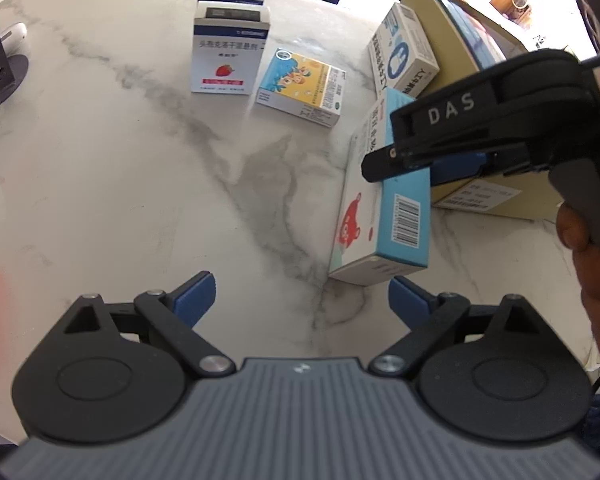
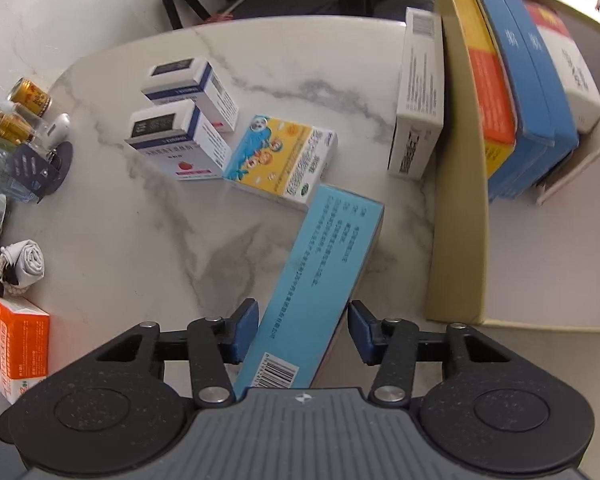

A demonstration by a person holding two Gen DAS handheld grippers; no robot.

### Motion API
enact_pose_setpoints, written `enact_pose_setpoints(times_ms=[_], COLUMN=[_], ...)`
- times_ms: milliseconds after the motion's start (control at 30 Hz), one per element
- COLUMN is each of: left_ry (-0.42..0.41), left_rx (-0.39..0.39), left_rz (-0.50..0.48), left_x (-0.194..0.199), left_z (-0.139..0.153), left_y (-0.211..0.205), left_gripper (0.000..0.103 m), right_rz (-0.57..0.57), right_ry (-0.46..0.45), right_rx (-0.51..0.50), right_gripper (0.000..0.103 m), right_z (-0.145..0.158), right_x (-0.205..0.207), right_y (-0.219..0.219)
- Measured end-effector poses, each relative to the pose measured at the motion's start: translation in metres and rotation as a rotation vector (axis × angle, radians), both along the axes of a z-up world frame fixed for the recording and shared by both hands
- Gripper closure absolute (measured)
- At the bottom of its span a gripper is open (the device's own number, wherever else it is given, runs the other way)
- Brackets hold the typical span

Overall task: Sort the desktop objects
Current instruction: 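Grasp the light-blue box with the right tool while the left tool opens, then carry the light-blue box upright with the right tool over the shoe box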

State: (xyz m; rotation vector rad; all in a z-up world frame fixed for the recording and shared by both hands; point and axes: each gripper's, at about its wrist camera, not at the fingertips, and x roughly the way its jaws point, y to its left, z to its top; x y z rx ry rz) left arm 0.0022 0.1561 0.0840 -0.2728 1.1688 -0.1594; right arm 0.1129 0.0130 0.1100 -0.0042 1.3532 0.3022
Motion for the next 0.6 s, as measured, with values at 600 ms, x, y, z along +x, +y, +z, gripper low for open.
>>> enact_pose_setpoints(times_ms=[600], left_ry=[0.006], left_rx=[0.005], left_rz=[-0.005], left_x=[0.0], left_z=[0.0], left_y=[-0.001], left_gripper=[0.007], right_rz=[0.011], right_ry=[-0.034], right_rx=[0.037], right_gripper=[0.062], right_z=[0.009], right_x=[-0.009], right_y=[-0.007])
